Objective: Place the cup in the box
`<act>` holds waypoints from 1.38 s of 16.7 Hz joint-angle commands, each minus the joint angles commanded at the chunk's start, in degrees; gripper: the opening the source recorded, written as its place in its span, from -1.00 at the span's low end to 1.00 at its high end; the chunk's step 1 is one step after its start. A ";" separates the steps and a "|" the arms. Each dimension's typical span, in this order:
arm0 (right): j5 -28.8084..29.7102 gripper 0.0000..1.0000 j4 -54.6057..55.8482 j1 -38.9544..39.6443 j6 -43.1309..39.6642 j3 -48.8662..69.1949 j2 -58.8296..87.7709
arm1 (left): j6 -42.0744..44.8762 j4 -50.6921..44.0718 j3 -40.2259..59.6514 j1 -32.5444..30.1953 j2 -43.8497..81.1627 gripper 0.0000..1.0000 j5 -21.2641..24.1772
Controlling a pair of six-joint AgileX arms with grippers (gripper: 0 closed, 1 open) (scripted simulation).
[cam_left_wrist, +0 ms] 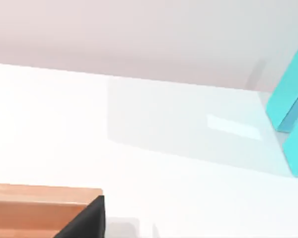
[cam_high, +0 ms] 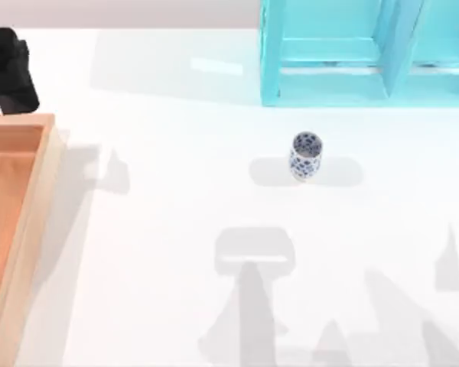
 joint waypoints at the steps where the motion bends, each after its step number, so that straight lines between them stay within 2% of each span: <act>1: 0.00 1.00 0.00 0.00 0.00 0.00 0.00 | -1.76 -3.01 6.31 -1.50 6.51 1.00 -0.28; 8: 0.00 1.00 0.00 0.00 0.00 0.00 0.00 | -13.92 -26.45 49.11 -12.90 49.12 1.00 -2.78; 13: 0.00 1.00 0.00 0.00 0.00 0.00 0.00 | -20.94 -42.56 76.18 -20.91 74.28 1.00 -4.36; 18: 0.00 1.00 0.00 0.00 0.00 0.00 0.00 | -26.06 -54.77 97.27 -27.05 90.94 1.00 -5.85; 23: 0.00 1.00 0.00 0.00 0.00 0.00 0.00 | -28.84 -62.89 110.98 -31.34 99.96 1.00 -7.81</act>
